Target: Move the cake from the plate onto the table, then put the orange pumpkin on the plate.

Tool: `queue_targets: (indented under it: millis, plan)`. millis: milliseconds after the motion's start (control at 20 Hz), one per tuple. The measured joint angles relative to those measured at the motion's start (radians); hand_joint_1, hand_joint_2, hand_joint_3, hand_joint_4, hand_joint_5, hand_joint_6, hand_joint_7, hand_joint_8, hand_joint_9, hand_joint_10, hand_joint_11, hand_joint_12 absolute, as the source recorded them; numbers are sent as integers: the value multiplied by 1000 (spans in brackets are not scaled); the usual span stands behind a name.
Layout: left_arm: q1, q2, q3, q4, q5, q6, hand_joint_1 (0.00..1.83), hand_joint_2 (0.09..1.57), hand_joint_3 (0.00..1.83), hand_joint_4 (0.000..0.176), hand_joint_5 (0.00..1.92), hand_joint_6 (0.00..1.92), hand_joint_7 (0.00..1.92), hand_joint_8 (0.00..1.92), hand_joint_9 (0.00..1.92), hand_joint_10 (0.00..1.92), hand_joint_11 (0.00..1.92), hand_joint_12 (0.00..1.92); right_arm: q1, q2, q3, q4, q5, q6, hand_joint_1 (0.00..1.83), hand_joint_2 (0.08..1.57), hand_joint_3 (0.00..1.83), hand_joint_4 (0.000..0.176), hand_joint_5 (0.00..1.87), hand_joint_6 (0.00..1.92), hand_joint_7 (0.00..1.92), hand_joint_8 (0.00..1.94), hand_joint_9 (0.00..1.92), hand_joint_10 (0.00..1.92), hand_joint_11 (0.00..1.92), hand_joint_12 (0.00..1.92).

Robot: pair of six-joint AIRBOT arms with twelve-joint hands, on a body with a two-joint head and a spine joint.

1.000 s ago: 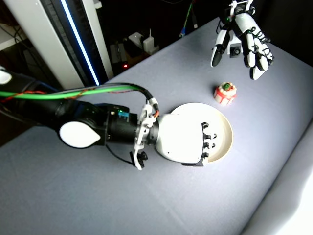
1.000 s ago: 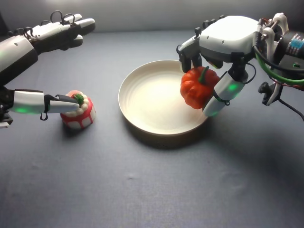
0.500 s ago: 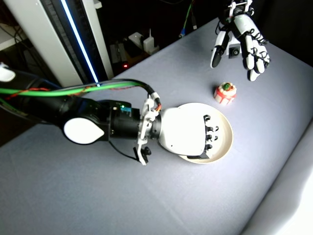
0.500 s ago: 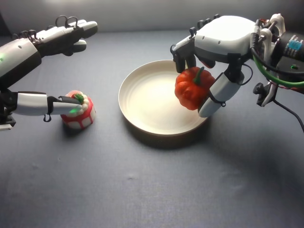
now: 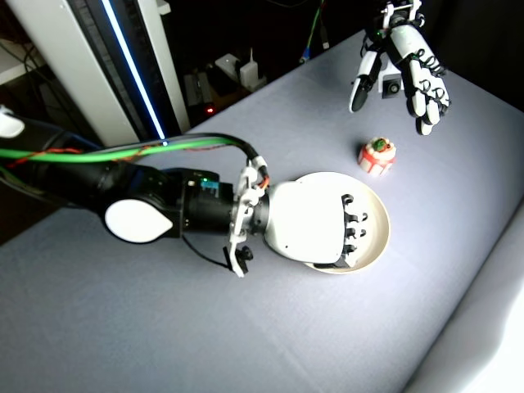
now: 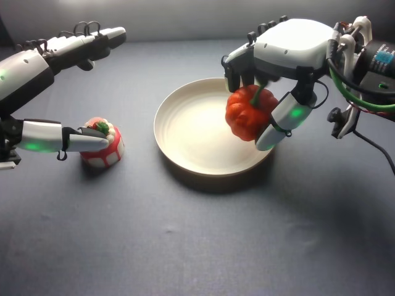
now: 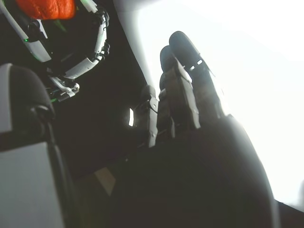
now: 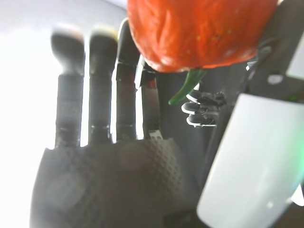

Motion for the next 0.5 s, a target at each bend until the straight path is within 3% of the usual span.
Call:
queue_targets:
  millis: [50,100,150,200,250,350,400,450,500]
  plan:
    - [0,0,0,0,-1,0,1113,904,0,125,151,4,109,23,362,27,0,1201,0,0,0,0,9,11,1185,957,0,0,614,659,647,338,527,455,241,1217]
    - [0,0,0,-2,-9,0,1109,914,1,112,140,0,85,3,393,23,39,1177,0,0,-3,0,19,22,1068,811,0,8,619,180,550,45,389,118,18,1071]
    - [0,0,0,-2,-10,0,1109,914,1,112,140,0,85,3,393,23,39,1177,0,0,-5,0,19,22,1068,811,0,8,619,180,550,45,389,118,18,1071]
    - [0,0,0,-2,-13,0,1097,914,0,103,136,0,100,3,379,10,7,1195,0,0,-7,0,21,23,1036,772,0,14,586,94,492,15,350,56,3,946]
    - [0,0,0,-3,-13,0,1073,922,3,89,122,0,128,11,375,7,13,1202,0,0,-11,0,23,25,993,746,0,65,486,27,378,5,291,17,0,811]
    - [0,0,0,-4,-14,0,1090,932,4,76,103,0,129,6,366,2,2,1188,0,0,-21,-2,27,25,1011,726,0,127,292,0,187,5,128,11,0,358]
    - [0,0,0,-4,-14,0,1108,930,2,92,115,3,124,2,348,1,0,1151,0,0,-28,-9,32,26,994,704,0,148,197,0,99,0,80,7,0,219]
    - [0,0,-1,-4,-14,0,1113,927,0,95,115,2,131,4,346,1,0,1145,0,-1,-31,-13,37,26,981,686,0,167,139,0,52,0,42,4,0,131]
    - [0,0,-1,-3,-14,0,1079,929,1,93,109,0,146,9,358,7,18,1153,0,-2,-31,-15,40,27,964,681,0,173,63,0,10,0,8,0,0,25]
